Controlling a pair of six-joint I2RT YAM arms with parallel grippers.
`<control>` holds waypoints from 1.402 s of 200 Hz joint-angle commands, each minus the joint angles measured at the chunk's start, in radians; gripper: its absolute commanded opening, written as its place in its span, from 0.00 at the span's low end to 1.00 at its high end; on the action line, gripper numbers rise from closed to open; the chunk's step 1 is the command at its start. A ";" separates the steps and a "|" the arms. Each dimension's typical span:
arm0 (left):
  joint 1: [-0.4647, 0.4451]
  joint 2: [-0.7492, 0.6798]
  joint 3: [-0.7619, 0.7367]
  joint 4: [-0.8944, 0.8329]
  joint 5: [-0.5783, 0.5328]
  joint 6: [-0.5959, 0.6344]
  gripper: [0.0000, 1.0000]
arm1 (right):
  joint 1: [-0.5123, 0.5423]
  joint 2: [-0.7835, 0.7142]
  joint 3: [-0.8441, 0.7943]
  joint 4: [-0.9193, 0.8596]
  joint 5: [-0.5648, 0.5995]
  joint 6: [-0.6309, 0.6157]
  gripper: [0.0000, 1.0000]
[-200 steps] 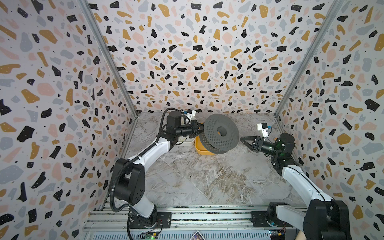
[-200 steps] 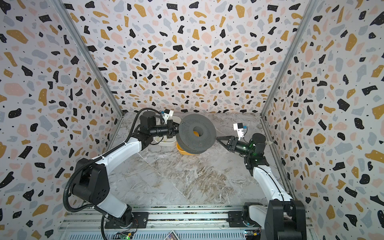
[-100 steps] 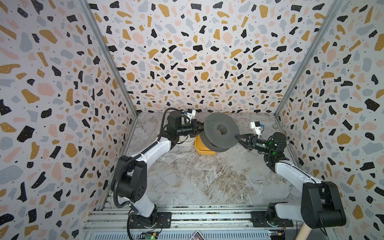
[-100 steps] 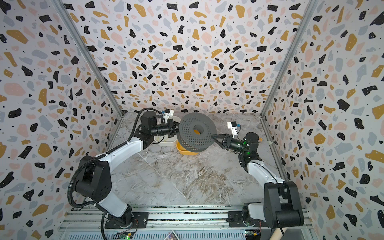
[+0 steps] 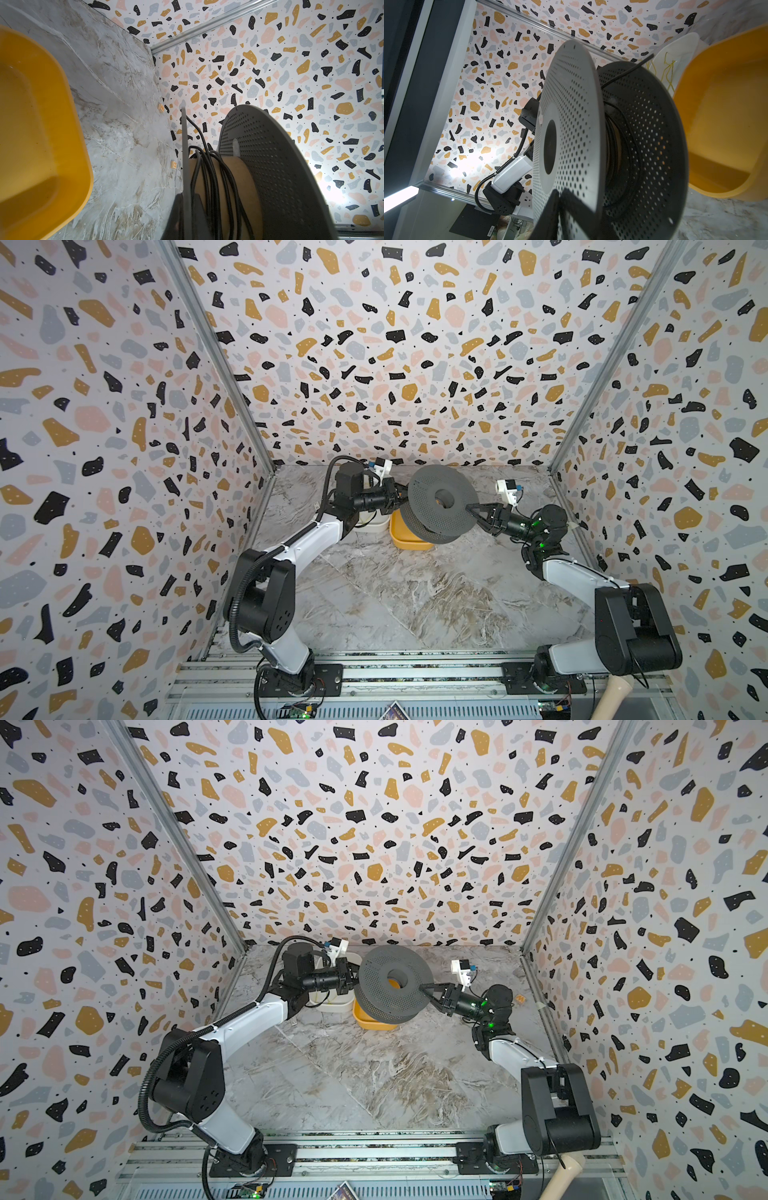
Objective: Wrap the cables
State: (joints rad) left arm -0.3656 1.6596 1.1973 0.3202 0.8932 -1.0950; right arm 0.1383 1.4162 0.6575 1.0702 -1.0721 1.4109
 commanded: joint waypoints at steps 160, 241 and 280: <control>0.019 0.018 0.015 -0.039 0.000 0.091 0.23 | -0.023 0.013 -0.014 0.231 0.064 0.223 0.00; 0.020 0.029 0.006 -0.063 -0.013 0.124 0.27 | -0.062 0.010 -0.067 0.311 0.090 0.294 0.00; 0.019 0.029 0.010 -0.130 -0.023 0.158 0.28 | -0.087 0.004 -0.093 0.329 0.095 0.312 0.00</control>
State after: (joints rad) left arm -0.3515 1.6909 1.1973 0.1932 0.8547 -0.9791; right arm 0.0719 1.4631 0.5709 1.3117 -1.0122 1.7088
